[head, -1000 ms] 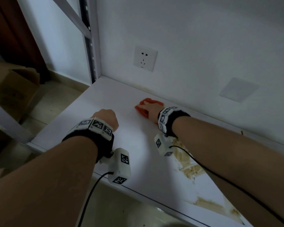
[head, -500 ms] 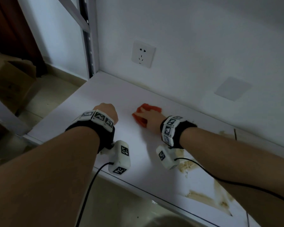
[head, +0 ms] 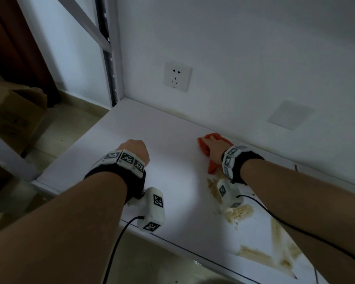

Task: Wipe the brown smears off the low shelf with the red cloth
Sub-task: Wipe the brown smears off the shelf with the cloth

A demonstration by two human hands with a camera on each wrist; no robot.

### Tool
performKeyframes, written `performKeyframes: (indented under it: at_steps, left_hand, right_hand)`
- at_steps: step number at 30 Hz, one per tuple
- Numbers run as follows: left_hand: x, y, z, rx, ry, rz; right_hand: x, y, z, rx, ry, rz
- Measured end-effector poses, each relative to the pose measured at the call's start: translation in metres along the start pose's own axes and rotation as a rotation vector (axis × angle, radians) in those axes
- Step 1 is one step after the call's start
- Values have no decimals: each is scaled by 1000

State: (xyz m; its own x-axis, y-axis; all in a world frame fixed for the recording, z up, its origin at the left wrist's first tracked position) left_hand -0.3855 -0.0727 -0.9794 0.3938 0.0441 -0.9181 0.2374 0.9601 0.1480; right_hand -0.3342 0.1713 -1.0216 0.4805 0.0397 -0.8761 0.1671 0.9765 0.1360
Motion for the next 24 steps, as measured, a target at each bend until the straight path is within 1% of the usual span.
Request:
performKeyframes:
  at_steps: [2,3,6,8,10,11,12,14,15,17,19,21,22,24]
  left_hand:
    - [1,-1,0,-2,-9,-2]
    - [1,-2,0,-6,-10,-2]
    - [4,-2,3,-8,-12,-7]
    - [5,-2,5,-7,-22,-20]
    - [6,-3,6,-2,-44,-32]
    - [7,-5,5,5,-51,-37]
    - [7,-6,4,11,-56,-39]
    - [8,-9,1,14,-56,-28]
    - [8,-10,-1,10,-50,-24]
    - [8,-10,-3,0,-28,-3]
    - [8,-11,-4,-15,-10,30]
    - [10,-12,-7,-4,-13,25]
    - [11,-12,-7,10,-27,10]
    - [17,-13,-10,47,-56,-18]
  right_hand:
    - [2,-10,9,3,28,-116]
    - [-1,-20,14,-21,63,-166]
    - [-11,-70,27,-184,160,-181]
    - [-13,-95,27,-232,129,-216]
    - [-16,-103,21,-288,109,-205]
    - [-19,-100,16,-304,127,-186]
    - [-23,-92,12,-298,158,-173]
    - [-28,-67,6,-203,222,-171]
    - [-26,-52,5,-148,226,-187]
    - [-17,-20,3,-64,164,-193]
    - [-8,-1,7,-18,102,-159]
    - [-6,-3,14,13,69,-181]
    - [-7,-13,20,14,49,-197]
    - [-15,-44,34,-38,74,-203]
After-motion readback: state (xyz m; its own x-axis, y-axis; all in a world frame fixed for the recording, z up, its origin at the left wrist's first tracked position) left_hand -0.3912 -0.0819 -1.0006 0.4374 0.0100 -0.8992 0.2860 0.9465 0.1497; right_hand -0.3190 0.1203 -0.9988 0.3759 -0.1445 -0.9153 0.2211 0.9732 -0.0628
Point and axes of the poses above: each hand's wrist, its own z-axis away from the middle knuckle, its own x-axis out of the palm, y = z × x, the point moved 6 cm from there along -z, towards the middle knuckle
